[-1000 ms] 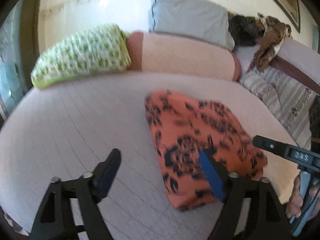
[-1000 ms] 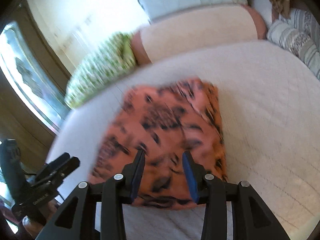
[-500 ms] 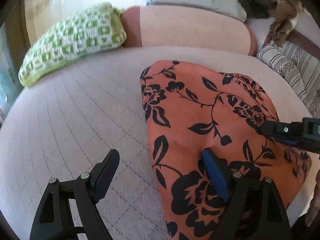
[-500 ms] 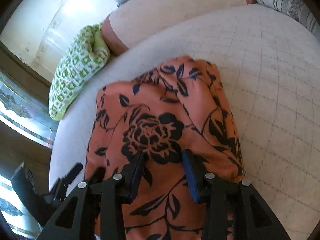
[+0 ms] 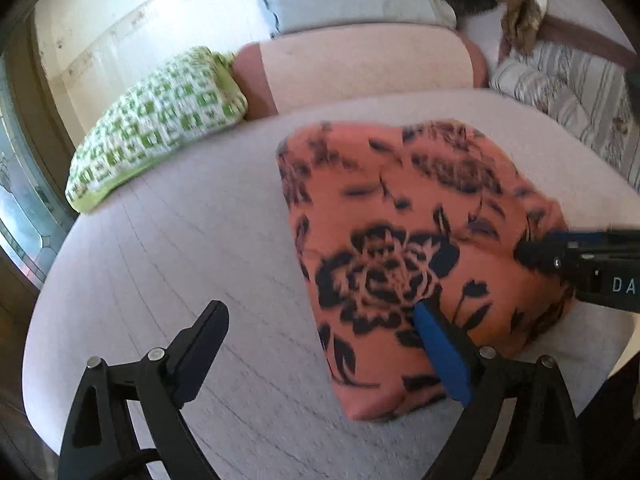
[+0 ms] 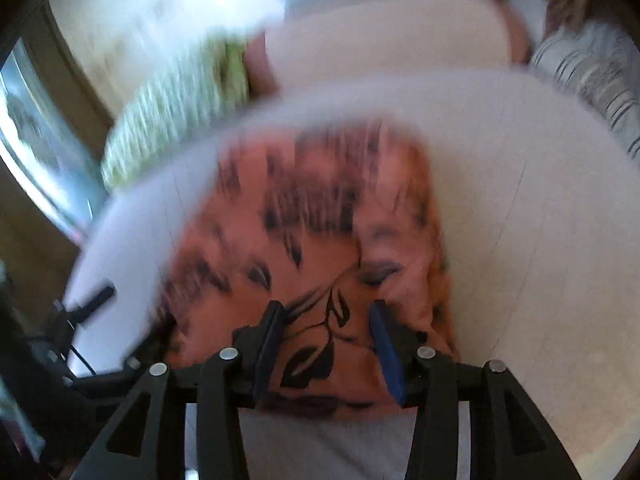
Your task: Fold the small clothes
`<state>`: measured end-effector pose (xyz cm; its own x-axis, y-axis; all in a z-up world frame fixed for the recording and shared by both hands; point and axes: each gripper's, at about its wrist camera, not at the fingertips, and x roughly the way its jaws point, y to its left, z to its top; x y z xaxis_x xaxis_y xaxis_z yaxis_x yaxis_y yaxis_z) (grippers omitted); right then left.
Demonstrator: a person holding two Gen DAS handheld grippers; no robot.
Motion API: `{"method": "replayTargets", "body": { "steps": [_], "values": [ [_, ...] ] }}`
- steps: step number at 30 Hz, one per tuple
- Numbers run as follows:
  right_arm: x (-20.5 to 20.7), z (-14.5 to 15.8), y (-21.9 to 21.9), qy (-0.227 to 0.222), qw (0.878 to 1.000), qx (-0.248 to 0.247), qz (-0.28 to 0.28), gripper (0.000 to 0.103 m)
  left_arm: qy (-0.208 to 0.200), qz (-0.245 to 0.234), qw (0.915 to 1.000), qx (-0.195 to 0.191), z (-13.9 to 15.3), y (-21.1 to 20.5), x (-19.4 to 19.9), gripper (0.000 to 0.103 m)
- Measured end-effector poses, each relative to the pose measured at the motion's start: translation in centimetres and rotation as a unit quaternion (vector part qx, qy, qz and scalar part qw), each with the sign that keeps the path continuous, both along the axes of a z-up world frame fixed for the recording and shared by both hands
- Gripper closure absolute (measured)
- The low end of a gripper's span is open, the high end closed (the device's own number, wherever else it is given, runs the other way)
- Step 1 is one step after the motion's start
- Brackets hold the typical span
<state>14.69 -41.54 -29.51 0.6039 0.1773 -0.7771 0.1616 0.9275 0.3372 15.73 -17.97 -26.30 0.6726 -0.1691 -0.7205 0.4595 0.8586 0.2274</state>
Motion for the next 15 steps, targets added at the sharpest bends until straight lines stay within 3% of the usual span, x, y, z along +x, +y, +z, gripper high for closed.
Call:
{"method": "replayTargets", "body": {
  "steps": [2, 6, 7, 10, 12, 15],
  "values": [
    [-0.3, 1.0, 0.6, -0.014, 1.0, -0.025, 0.007, 0.054, 0.002, 0.005, 1.0, -0.008, 1.3, 0.4, 0.1, 0.01],
    [-2.7, 2.4, -2.3, -0.063, 0.992, 0.109, -0.033, 0.053, -0.042, 0.014, 0.9988, -0.023, 4.1, 2.0, -2.1, 0.01],
    [-3.2, 2.8, -3.0, -0.077, 0.989, 0.121, -0.044, 0.053, -0.048, 0.017, 0.9985, -0.022, 4.7, 2.4, -2.6, 0.01],
    [-4.6, 4.8, -4.0, -0.133, 0.981, 0.12, -0.074, 0.049, -0.055, 0.036, 0.9977, -0.014, 6.3, 3.3, -3.7, 0.01],
    [-5.9, 5.6, -4.1, -0.156, 0.977, 0.121, -0.082, 0.044, -0.055, 0.048, 0.9972, -0.016, 7.3, 3.5, -3.7, 0.01],
    [-7.1, 6.7, -3.5, -0.172, 0.976, 0.102, -0.084, 0.044, -0.064, 0.064, 0.9955, -0.028, 9.0, 3.9, -4.0, 0.01]
  ]
}}
